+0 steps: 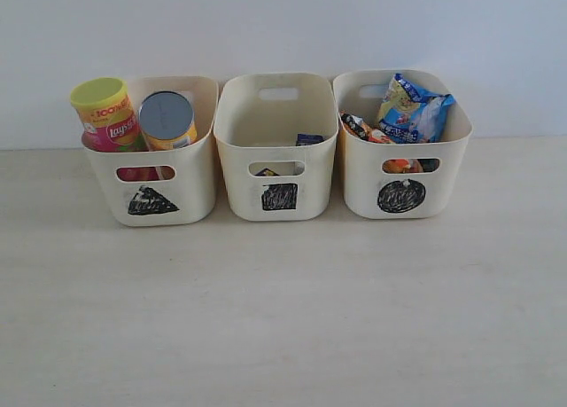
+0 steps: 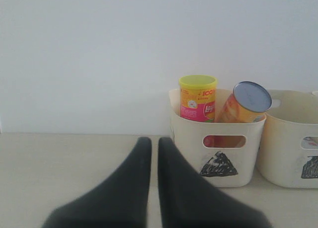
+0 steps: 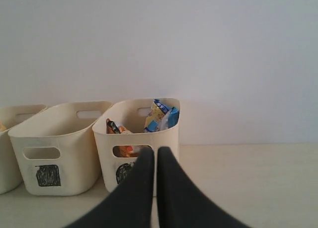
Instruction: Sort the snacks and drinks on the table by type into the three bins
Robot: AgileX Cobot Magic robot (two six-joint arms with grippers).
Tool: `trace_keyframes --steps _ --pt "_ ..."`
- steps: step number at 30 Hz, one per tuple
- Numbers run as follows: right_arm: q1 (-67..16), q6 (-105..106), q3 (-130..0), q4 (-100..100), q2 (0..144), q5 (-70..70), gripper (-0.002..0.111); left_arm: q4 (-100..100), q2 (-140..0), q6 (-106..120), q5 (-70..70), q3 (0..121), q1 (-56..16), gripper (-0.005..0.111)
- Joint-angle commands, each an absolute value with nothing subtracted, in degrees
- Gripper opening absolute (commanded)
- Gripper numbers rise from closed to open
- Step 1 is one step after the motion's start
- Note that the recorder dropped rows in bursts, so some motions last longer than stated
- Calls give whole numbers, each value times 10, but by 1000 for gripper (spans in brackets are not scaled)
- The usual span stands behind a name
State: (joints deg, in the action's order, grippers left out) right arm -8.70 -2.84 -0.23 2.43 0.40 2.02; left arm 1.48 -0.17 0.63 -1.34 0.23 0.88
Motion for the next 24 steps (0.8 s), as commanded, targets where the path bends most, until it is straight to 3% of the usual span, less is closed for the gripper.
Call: trace_keyframes --steps 1,11,24 --pt "-86 9 0 20 0 15 0 22 0 5 -13 0 11 4" --pt "1 33 0 17 0 -96 0 22 0 5 -13 0 11 4" --pt "8 42 0 17 0 -198 0 22 0 5 -13 0 11 4"
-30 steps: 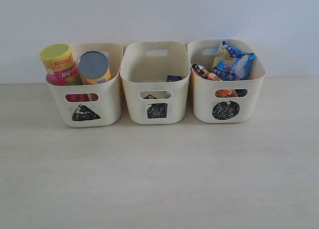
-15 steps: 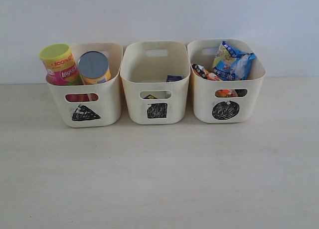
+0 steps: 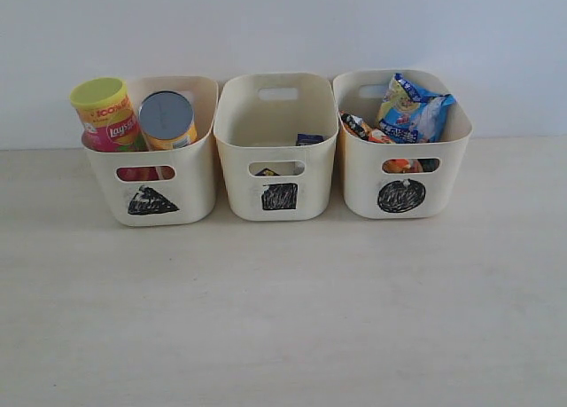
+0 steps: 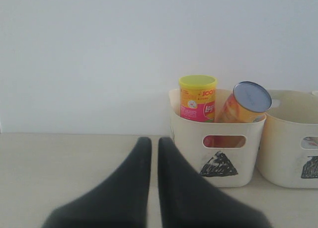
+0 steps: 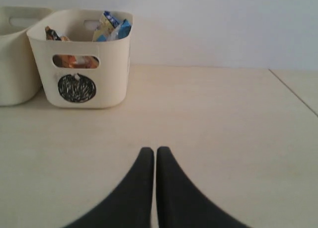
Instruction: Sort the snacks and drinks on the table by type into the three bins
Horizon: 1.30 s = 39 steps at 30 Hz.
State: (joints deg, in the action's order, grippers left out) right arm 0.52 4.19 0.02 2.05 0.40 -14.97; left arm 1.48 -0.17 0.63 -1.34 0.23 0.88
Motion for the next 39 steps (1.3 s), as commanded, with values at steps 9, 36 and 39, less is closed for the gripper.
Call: trace_keyframes --steps 9,36,39 --pt "8 4 0 17 0 -200 0 22 0 5 -13 0 11 4" --pt "8 19 0 17 0 -200 0 22 0 5 -13 0 11 4" --pt "8 19 0 17 0 -200 0 22 0 5 -13 0 11 4"
